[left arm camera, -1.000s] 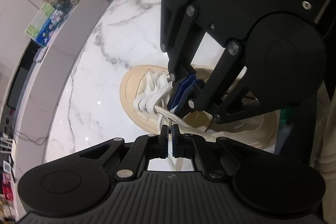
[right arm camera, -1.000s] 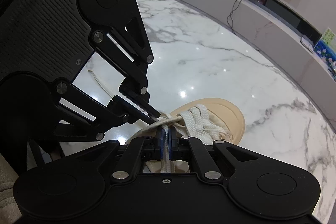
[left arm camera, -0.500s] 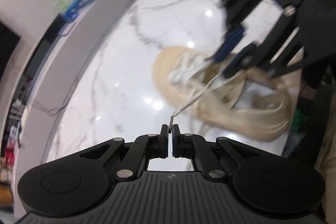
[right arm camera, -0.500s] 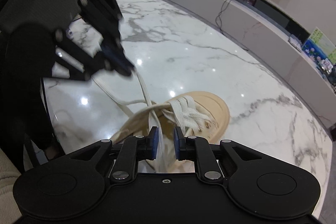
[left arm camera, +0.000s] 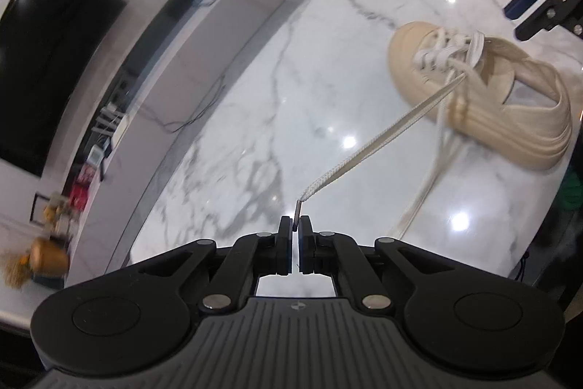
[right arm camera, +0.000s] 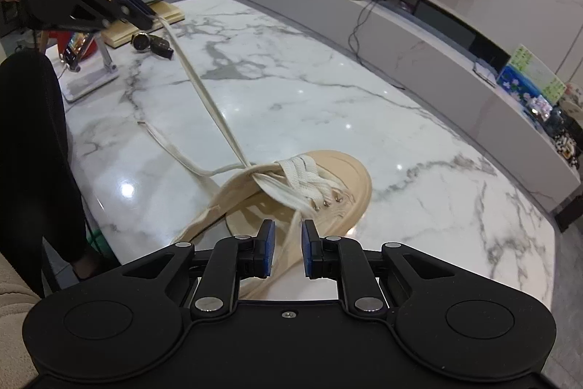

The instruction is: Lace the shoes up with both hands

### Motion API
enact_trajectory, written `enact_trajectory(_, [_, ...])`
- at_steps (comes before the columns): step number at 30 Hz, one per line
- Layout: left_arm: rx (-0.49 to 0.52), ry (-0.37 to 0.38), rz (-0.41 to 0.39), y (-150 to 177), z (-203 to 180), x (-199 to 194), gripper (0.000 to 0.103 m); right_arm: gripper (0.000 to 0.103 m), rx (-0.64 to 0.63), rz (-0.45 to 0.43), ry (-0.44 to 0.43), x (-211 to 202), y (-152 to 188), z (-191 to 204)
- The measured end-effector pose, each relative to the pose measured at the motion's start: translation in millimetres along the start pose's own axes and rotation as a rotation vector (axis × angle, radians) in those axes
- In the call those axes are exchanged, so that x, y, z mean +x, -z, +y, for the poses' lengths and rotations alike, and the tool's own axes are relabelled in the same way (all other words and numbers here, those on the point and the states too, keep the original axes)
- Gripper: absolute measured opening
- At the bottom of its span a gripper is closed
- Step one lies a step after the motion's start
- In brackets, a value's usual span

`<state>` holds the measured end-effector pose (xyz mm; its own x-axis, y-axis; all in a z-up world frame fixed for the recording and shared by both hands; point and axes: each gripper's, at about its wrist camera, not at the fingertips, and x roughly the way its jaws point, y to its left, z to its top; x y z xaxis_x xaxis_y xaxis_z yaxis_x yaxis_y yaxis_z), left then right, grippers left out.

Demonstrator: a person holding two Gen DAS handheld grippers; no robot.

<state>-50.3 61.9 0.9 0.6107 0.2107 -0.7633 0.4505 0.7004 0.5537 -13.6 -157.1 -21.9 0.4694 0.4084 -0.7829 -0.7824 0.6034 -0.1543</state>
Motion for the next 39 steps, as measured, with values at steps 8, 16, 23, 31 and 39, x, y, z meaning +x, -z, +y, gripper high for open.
enact_trajectory(8, [-0.033, 0.074, 0.023, 12.9, -13.3, -6.2, 0.002, 0.013, 0.001, -0.001, -0.005, -1.4, 2.4, 5.9])
enact_trajectory(16, [-0.102, 0.27, 0.077, 20.9, -58.9, 33.8, 0.002, 0.013, 0.002, -0.002, -0.011, -2.8, 4.9, 11.9])
enact_trajectory(23, [-0.336, 0.318, 0.152, 36.3, -58.8, 63.6, 0.002, 0.013, 0.024, 0.002, -0.013, -1.9, 10.5, 11.7])
enact_trajectory(31, [-0.753, 0.327, 0.225, 55.6, -13.1, 72.8, 0.025, 0.013, 0.044, 0.002, -0.033, 4.8, 16.4, 9.2])
enact_trajectory(39, [-1.021, 0.328, 0.336, 61.6, 10.8, 98.5, 0.035, 0.013, 0.054, -0.024, -0.048, 7.9, 17.5, 4.2])
